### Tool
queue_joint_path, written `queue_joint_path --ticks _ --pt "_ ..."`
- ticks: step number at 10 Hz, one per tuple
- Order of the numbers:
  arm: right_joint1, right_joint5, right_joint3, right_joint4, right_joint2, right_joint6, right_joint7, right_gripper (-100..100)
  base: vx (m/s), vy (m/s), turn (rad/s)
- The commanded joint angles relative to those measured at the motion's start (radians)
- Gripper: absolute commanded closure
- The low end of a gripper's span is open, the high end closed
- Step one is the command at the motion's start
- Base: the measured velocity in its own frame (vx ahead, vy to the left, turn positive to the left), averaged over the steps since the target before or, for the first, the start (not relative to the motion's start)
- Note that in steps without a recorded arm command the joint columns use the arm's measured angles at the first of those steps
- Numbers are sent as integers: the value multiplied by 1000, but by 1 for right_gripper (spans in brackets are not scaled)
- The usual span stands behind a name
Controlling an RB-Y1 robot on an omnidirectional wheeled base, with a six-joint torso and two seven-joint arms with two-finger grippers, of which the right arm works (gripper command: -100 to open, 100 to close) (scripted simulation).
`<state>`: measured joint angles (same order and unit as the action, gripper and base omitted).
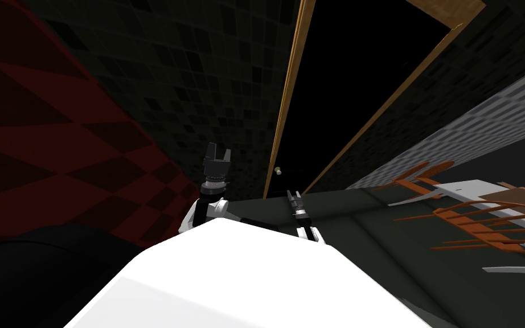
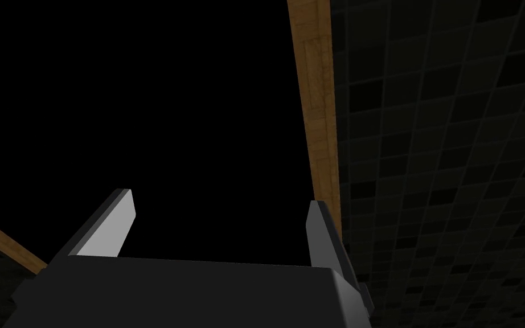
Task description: Pull the door open
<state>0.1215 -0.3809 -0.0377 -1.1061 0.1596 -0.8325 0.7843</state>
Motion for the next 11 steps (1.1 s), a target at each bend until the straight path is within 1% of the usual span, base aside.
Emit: queue_joint_path --ticks 1,4,5,6,7,8,9,10,11 --pt "-17 -18 0 45 4 -13 38 -100 133 46 -55" --pt "-37 -38 0 98 7 -29 79 -100 108 45 -30" --pt "-48 -50 0 130 9 -38 102 -100 107 47 -47" --pt "-54 -56 0 145 10 -43 114 -100 113 46 -45" --pt "-65 -67 0 177 12 -52 138 -100 123 54 -42" --pt "-65 -67 0 177 12 -52 138 -100 95 35 -16" --pt "-75 -77 -1 203 13 -60 158 -100 84 20 -28" --pt "-80 -82 -1 215 14 -64 168 -100 85 18 -30" --pt "-89 -91 -1 240 15 -72 187 -100 99 40 -32"
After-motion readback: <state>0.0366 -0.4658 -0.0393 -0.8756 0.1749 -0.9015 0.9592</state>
